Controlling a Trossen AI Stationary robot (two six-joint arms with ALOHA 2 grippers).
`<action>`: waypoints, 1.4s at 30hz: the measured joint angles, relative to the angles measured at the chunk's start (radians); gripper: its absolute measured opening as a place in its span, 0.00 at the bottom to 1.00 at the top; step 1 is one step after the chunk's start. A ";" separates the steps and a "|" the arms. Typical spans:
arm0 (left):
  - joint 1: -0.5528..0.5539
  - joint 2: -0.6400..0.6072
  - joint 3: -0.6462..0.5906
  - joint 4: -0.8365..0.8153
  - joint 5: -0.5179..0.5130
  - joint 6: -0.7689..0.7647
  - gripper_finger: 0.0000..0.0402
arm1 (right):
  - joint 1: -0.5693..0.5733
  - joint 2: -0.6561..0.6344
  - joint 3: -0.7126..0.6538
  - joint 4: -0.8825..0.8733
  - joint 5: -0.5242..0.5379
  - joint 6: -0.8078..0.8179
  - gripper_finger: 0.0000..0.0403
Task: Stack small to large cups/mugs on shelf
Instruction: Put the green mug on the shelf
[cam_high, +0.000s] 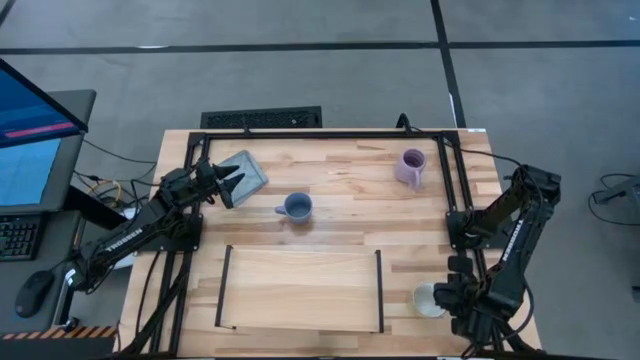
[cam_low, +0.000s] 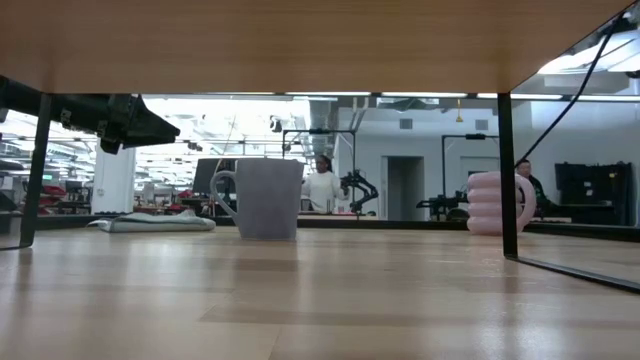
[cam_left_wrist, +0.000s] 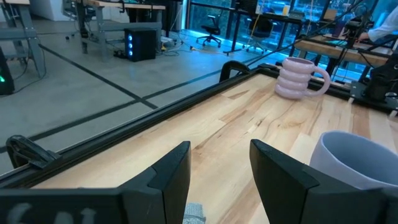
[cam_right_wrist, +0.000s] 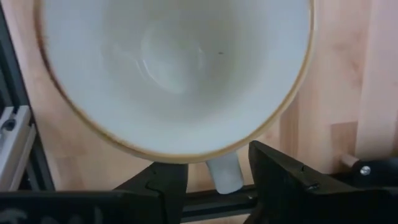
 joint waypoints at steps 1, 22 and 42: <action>0.000 0.000 0.000 0.000 0.000 0.000 0.39 | 0.000 0.000 0.000 0.006 0.000 0.000 0.47; 0.000 0.000 0.000 -0.003 0.000 0.000 0.39 | 0.000 -0.001 0.000 0.067 -0.002 0.000 0.25; 0.000 0.000 0.000 -0.003 0.000 0.000 0.39 | -0.024 -0.002 0.001 0.078 -0.003 0.001 0.18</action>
